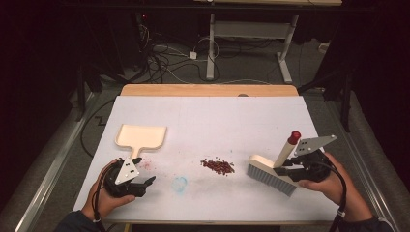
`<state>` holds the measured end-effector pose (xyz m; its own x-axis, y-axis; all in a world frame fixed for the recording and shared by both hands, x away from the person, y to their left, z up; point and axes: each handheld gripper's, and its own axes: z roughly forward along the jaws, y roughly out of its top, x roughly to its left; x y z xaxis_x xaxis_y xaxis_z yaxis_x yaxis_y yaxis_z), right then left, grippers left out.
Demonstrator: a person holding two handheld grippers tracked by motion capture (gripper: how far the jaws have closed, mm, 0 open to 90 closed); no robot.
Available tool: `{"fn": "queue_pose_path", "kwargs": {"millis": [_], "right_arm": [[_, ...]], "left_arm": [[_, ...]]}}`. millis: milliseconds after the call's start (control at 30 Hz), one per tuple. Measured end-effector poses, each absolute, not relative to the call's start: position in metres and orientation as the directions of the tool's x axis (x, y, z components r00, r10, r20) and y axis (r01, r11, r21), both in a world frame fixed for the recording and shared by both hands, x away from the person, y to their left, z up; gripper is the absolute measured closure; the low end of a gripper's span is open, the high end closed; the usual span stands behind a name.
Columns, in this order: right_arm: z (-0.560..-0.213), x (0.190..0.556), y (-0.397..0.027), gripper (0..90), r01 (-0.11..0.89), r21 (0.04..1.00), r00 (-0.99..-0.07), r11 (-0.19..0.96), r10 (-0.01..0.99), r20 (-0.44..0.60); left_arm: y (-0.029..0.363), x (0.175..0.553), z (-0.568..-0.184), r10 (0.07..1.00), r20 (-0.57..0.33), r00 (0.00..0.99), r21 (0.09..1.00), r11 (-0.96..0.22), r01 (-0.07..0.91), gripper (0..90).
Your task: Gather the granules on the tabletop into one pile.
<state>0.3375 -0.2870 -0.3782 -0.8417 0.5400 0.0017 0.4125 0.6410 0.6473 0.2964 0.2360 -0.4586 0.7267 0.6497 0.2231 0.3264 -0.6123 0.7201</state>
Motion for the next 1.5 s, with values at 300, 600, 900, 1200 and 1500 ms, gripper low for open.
{"fn": "queue_pose_path", "kwargs": {"millis": [300,600,900,1200,1500], "right_arm": [[-0.392,0.379,-0.295,53.8,0.471,0.637,-0.787,0.610,0.617,-0.009],[-0.404,0.418,-0.294,51.7,0.613,0.689,-0.618,0.387,0.778,0.112],[-0.434,0.454,-0.267,50.9,0.687,0.617,-0.450,0.384,0.892,-0.054],[-0.457,0.467,-0.256,47.8,0.743,0.570,-0.389,0.350,0.919,-0.056],[-0.457,0.474,-0.270,59.5,0.722,0.587,-0.422,0.366,0.905,-0.045]], "left_arm": [[0.234,0.298,-0.460,0.639,0.230,0.734,0.711,-0.625,0.322,22.0],[0.232,0.299,-0.461,0.635,0.224,0.740,0.706,-0.629,0.325,22.0],[0.233,0.300,-0.463,0.634,0.216,0.742,0.705,-0.627,0.330,22.0],[0.232,0.299,-0.463,0.633,0.217,0.743,0.704,-0.629,0.330,22.0],[0.232,0.299,-0.463,0.628,0.214,0.748,0.702,-0.631,0.329,22.0]]}}
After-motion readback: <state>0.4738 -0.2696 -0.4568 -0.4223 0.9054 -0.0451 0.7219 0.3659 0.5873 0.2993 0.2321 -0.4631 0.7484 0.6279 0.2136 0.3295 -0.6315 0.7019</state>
